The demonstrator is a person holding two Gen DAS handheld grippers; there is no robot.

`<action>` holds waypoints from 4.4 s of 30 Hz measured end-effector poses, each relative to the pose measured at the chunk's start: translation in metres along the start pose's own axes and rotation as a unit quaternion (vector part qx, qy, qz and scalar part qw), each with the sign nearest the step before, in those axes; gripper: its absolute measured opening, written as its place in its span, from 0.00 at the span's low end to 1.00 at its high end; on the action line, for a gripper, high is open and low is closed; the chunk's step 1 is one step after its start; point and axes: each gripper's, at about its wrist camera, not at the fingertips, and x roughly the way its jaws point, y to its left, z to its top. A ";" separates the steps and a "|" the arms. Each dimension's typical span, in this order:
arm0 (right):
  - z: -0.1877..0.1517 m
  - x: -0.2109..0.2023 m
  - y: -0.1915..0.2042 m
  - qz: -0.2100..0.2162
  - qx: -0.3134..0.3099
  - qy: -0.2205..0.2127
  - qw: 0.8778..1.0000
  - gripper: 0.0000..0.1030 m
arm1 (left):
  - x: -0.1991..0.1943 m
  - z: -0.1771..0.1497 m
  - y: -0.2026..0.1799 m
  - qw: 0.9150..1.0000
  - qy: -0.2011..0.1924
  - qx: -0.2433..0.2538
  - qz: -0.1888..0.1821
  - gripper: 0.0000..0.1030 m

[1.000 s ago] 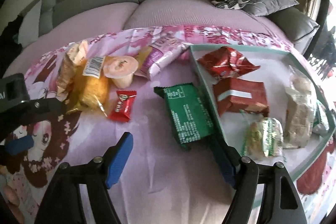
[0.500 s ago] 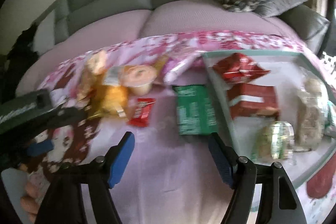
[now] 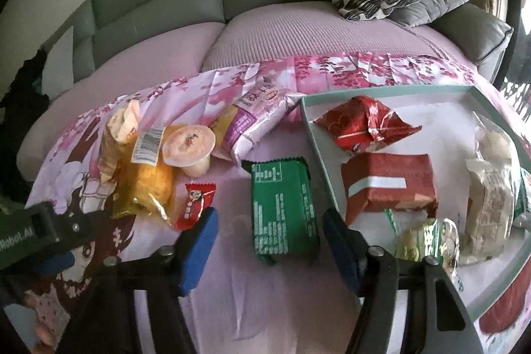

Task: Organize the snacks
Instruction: 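Close the right tool on the dark green pack and lift it, then carry the dark green pack over the tray and release it with the right tool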

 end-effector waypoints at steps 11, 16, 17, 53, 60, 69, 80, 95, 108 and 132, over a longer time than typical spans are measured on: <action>0.003 0.005 -0.001 -0.010 -0.028 0.005 1.000 0.41 | 0.012 -0.004 -0.018 0.999 0.004 0.035 -0.003 0.97; 0.005 0.001 -0.011 0.013 -0.004 0.014 1.000 0.41 | 0.012 -0.005 -0.025 0.999 -0.010 0.041 -0.006 0.97; 0.006 0.000 -0.014 0.018 0.003 0.015 1.000 0.41 | 0.011 -0.005 -0.025 0.999 -0.014 0.042 -0.005 0.97; -0.002 -0.013 -0.027 0.083 -0.006 0.055 0.995 0.51 | 0.015 -0.008 -0.038 0.996 0.002 0.075 0.044 0.97; -0.005 -0.010 -0.017 0.086 -0.026 0.066 0.994 0.52 | 0.014 -0.008 -0.037 0.996 0.002 0.073 0.044 0.97; -0.007 -0.001 -0.020 0.093 -0.014 0.083 0.992 0.51 | 0.015 -0.008 -0.037 0.996 0.004 0.073 0.048 0.97; -0.007 0.009 -0.011 0.066 -0.036 0.078 0.994 0.41 | 0.016 -0.009 -0.040 0.996 0.004 0.077 0.048 0.97; 0.009 -0.035 -0.039 0.097 0.012 0.026 0.995 0.41 | 0.006 -0.013 -0.059 0.993 -0.015 0.116 0.030 0.90; 0.024 -0.046 -0.100 0.088 0.089 0.002 0.992 0.41 | 0.017 -0.029 -0.112 0.974 -0.015 0.222 -0.034 0.37; 0.027 -0.039 -0.145 0.112 0.151 0.012 0.982 0.41 | 0.031 -0.028 -0.156 0.955 -0.062 0.291 -0.005 0.35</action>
